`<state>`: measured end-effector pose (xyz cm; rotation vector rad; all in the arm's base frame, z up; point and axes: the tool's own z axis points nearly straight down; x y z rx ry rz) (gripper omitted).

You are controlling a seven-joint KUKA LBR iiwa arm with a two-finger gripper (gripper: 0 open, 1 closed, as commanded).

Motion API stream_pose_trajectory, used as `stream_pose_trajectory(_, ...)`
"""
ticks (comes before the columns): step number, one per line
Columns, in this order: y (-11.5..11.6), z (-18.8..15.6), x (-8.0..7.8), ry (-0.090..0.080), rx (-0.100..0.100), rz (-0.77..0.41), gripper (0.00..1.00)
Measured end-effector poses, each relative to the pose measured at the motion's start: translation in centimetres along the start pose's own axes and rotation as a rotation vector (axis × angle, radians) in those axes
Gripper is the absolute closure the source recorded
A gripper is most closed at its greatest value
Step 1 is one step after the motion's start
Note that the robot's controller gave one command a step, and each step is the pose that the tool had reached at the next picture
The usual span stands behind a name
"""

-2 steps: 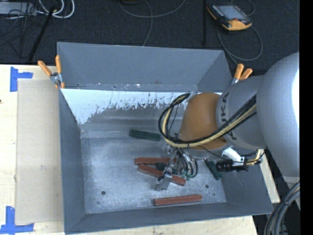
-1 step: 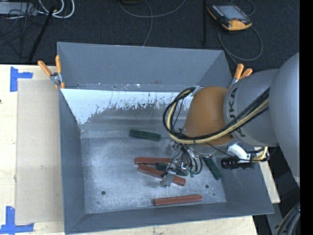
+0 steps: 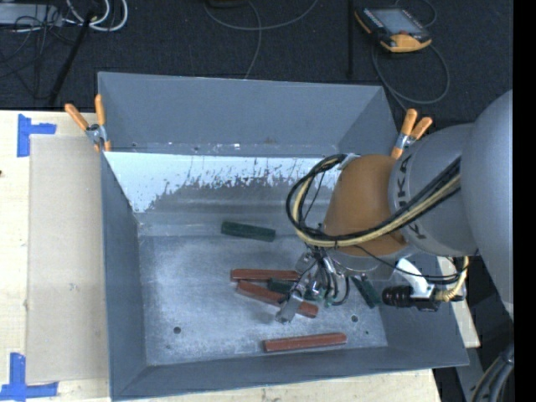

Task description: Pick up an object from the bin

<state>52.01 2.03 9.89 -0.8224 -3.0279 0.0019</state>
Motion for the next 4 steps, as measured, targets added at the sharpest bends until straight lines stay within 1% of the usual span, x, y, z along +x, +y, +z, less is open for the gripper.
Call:
stream_pose_trajectory(1,0.3,2.9,-0.3,-0.004,-0.003,0.107,0.00)
stream_pose_trajectory(2,0.3,2.9,-0.4,-0.005,-0.003,0.105,0.00)
stream_pose_trajectory(3,0.3,2.8,-0.5,-0.008,-0.004,0.104,1.00)
stream_pose_trajectory(4,0.3,-3.4,-0.6,-0.007,-0.005,0.101,1.00)
